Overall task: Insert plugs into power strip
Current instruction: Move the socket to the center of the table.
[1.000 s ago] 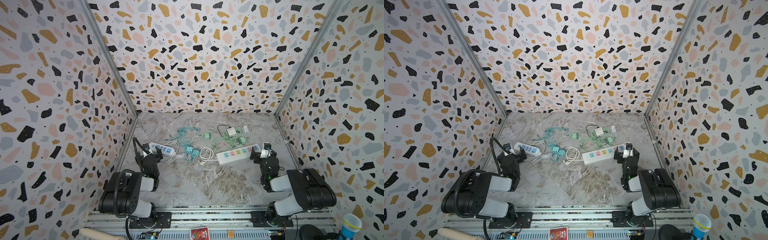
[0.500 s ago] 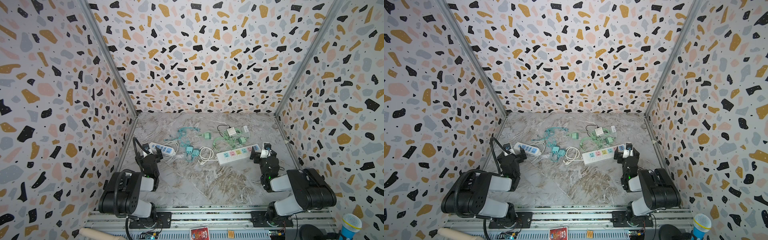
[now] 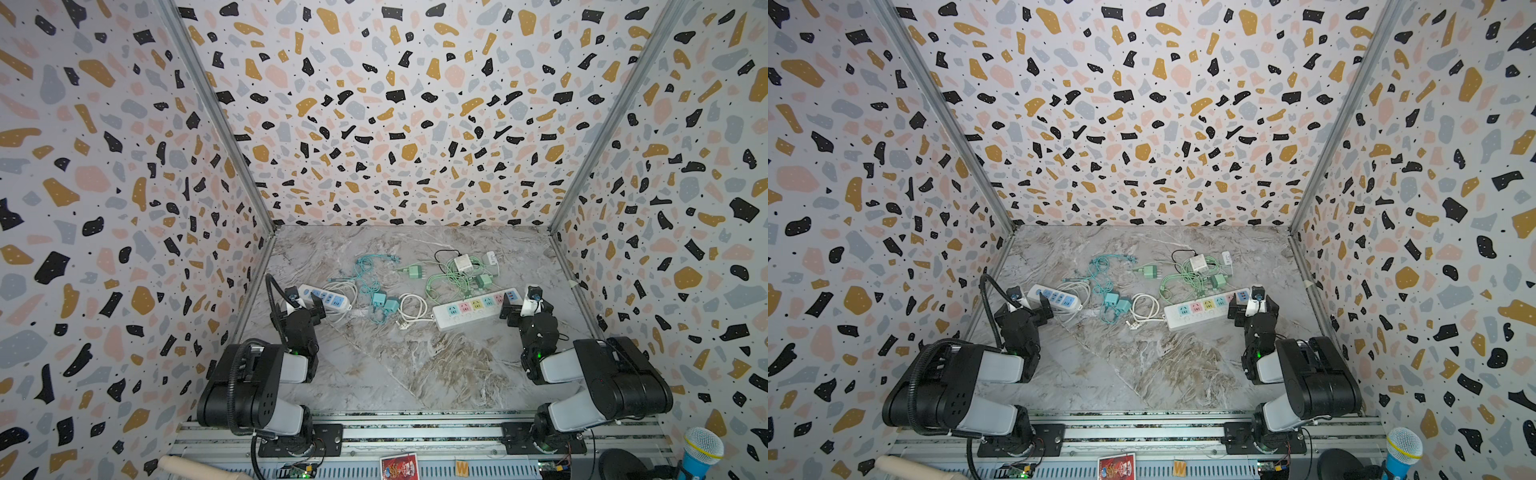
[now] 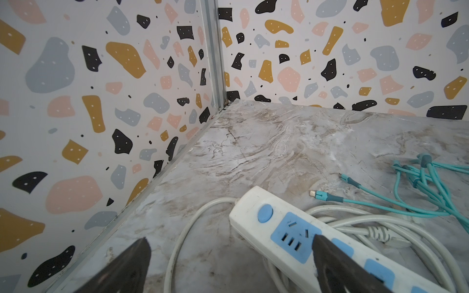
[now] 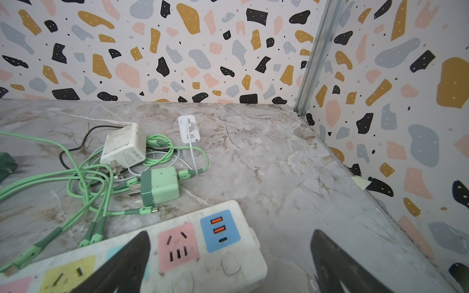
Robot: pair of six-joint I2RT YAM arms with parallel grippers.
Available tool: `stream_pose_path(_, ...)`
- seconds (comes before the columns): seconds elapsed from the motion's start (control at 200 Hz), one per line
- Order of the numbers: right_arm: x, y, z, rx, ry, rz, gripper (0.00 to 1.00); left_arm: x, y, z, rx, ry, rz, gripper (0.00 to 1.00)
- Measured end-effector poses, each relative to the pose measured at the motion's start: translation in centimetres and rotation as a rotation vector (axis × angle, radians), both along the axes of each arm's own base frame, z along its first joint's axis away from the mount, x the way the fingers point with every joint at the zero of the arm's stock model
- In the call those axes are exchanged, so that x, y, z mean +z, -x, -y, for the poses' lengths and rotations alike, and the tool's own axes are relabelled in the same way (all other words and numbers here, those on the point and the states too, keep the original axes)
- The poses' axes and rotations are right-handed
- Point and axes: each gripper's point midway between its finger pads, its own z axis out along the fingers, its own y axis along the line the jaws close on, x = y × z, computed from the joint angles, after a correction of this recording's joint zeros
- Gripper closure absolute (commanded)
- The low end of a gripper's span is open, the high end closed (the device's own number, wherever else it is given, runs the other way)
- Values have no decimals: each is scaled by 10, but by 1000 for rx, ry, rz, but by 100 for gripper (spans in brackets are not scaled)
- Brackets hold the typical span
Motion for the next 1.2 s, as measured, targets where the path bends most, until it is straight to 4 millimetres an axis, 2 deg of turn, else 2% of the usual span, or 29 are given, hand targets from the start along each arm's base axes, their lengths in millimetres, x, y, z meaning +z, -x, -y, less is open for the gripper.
stream_pose_path(0.135,0,1,-1,-9,11,-7,1,4,-10,3,-12,-1,-36,0)
stream_pose_path(0.225,8,-4,-7,-4,28,-13,1,32,-32,3,-7,8,-25,0)
stream_pose_path(0.29,25,-11,-12,3,38,2,1,57,-42,4,-7,21,17,0)
stream_pose_path(0.36,50,-19,-18,12,30,33,1,74,-42,6,-10,38,57,0)
stream_pose_path(0.481,89,-32,-29,49,-5,62,1,77,-32,9,-5,71,62,1)
stream_pose_path(0.611,107,-50,-45,107,-70,5,1,75,-28,12,8,137,24,0)
stream_pose_path(0.696,107,-59,-62,161,-111,-60,1,80,-35,16,7,181,-21,0)
stream_pose_path(0.806,93,-70,-91,243,-161,-185,1,90,-46,24,-3,236,-59,0)
stream_pose_path(0.941,72,-75,-130,350,-220,-340,1,77,-46,35,1,285,-174,0)
stream_pose_path(1.081,55,-64,-171,461,-264,-472,1,57,-40,39,25,324,-300,1)
stream_pose_path(1.201,46,-50,-204,548,-273,-546,0,51,-37,40,44,341,-366,0)
